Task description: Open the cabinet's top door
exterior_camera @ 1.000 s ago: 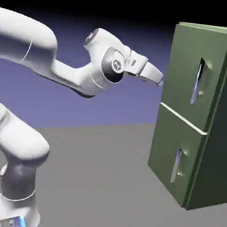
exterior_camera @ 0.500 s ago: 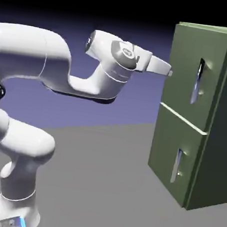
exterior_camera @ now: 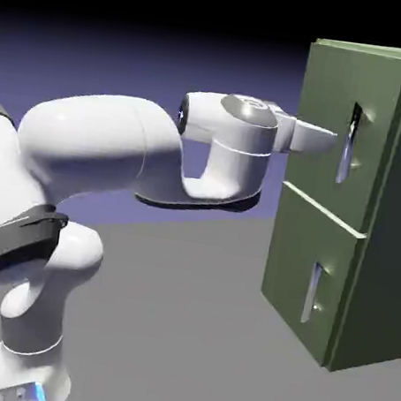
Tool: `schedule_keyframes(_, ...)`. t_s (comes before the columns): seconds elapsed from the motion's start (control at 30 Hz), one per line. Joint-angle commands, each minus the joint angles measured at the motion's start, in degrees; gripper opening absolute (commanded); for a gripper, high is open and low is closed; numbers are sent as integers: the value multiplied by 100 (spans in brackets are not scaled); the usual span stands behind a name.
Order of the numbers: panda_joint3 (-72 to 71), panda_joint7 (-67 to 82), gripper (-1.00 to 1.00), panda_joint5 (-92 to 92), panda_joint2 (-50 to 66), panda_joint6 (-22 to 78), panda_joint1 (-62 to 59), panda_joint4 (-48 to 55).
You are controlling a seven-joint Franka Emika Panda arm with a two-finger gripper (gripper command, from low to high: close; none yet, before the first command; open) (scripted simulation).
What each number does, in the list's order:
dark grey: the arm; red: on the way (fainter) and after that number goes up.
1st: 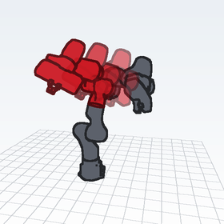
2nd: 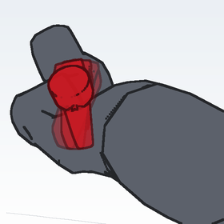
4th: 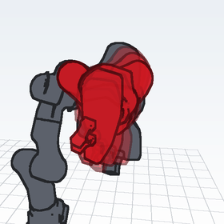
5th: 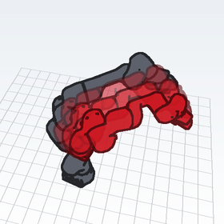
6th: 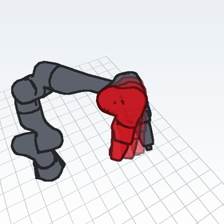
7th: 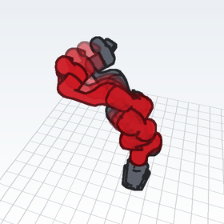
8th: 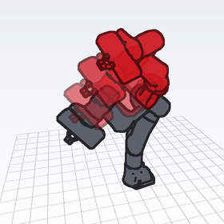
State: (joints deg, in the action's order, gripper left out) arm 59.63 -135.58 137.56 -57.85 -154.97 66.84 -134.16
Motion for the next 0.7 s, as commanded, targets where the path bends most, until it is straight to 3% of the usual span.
schedule_keyframes(0.0,108,-169,0,250,-46,34,120,49)
schedule_keyframes(0.17,446,-697,0,1029,-188,142,495,201)
schedule_keyframes(0.33,1065,-683,0,1200,5,151,1484,1051)
schedule_keyframes(0.37,1065,-683,-100,1200,5,151,1484,1051)
schedule_keyframes(0.67,-256,-976,-100,399,216,2118,313,-473)
